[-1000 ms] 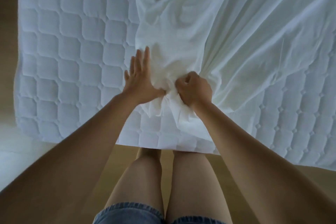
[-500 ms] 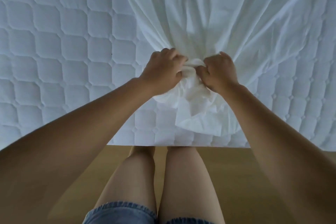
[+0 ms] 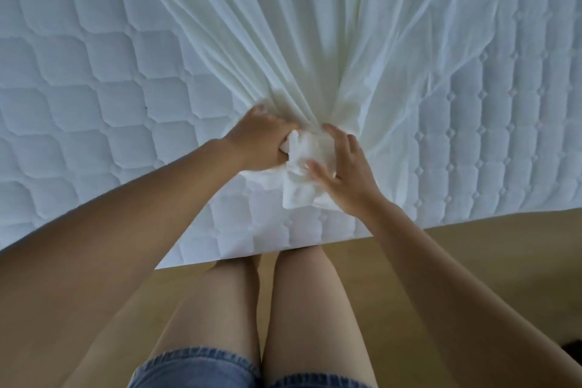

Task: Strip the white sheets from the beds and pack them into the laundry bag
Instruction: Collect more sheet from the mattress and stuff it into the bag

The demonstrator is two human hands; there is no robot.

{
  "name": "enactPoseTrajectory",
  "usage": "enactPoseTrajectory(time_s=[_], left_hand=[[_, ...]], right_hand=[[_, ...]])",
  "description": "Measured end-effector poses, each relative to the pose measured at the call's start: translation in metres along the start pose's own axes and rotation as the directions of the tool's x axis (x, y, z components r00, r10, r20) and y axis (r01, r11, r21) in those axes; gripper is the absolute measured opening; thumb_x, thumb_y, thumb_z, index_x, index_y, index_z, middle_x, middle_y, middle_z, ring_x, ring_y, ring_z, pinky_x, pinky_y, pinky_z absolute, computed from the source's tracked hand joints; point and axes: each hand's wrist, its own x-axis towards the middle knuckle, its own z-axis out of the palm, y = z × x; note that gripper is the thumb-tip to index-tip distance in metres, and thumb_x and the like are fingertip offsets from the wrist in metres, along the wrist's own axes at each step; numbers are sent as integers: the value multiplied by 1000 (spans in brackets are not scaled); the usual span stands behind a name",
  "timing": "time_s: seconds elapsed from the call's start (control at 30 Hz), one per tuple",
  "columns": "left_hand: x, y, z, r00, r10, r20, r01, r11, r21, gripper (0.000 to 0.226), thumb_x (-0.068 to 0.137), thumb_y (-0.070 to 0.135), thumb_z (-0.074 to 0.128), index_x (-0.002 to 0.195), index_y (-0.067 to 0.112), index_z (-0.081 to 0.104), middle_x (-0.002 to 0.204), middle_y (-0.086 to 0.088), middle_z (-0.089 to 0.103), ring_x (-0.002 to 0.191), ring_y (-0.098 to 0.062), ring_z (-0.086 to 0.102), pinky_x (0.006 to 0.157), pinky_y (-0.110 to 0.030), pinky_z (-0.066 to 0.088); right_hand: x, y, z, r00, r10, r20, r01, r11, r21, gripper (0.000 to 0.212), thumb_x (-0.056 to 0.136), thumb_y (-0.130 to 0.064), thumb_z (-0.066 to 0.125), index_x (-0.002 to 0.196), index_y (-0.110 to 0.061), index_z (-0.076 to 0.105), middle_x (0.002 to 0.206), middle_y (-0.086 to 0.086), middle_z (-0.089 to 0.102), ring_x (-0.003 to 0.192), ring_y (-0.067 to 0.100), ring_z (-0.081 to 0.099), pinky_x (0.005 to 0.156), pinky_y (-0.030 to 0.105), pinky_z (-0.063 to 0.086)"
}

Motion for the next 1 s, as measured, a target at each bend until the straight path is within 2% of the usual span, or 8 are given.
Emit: enactPoseTrajectory(time_s=[0.13,0.23,0.33,0.4,0.47,0.63,0.83,1.0], left_hand=[[30,-2,-40,919,-149,364,219,963,-158,14,84,36,63,77,24,58,81,4,63,81,-20,60,70,-31,44],[42,-4,-43,905,-221,363,286,948,-136,23,79,37,69,88,18,60,95,-1,66,89,-24,62,78,-34,47],[24,5,-34,950,-225,-218,206,973,-107,41,82,30,66,113,6,58,113,-14,61,105,-35,57,82,-38,44],[2,16,-22,847,17,-531,31,996,81,58,77,26,55,129,-1,52,126,-21,56,117,-39,53,94,-49,42],[-12,23,-4,875,196,-443,-52,947,316,85,67,38,54,141,1,36,144,-23,42,133,-39,37,104,-63,28],[15,8,-3,992,-93,-91,127,840,527,129,68,62,71,145,21,-25,159,-18,-6,147,-37,-2,110,-66,5],[64,16,-33,995,-21,-98,67,870,489,90,80,49,62,151,33,10,131,-5,55,112,-32,55,93,-43,36],[65,26,-60,996,-94,7,90,972,218,56,72,35,67,125,31,47,95,0,66,77,-26,52,70,-31,38]], right_hand=[[-3,20,12,974,-216,-61,198,955,-220,113,55,-79,53,144,-22,13,147,23,30,136,39,28,110,45,23],[14,16,10,971,-164,-174,132,975,-181,96,69,-68,59,141,-9,34,134,16,50,123,35,47,104,44,40],[36,9,-5,986,-55,-161,38,994,-107,62,85,-49,62,132,-10,49,122,9,59,113,31,53,89,35,41],[52,2,-19,994,44,-104,-48,998,-44,45,92,-46,54,125,-16,54,117,6,63,110,29,55,80,30,39],[64,-6,-31,992,125,-30,-124,992,8,36,93,-47,50,115,-20,59,106,4,66,101,29,60,76,32,41],[81,-22,-40,974,219,-55,-220,975,-25,36,89,-49,48,106,-19,59,87,-1,60,85,24,57,71,33,41],[32,-12,-5,861,7,-509,-12,1000,-6,77,82,-56,55,142,-12,37,139,16,44,127,34,39,104,42,32],[34,-2,-15,977,-141,-157,70,918,-391,112,71,-50,75,153,-27,1,160,9,-3,147,31,-6,115,54,3]])
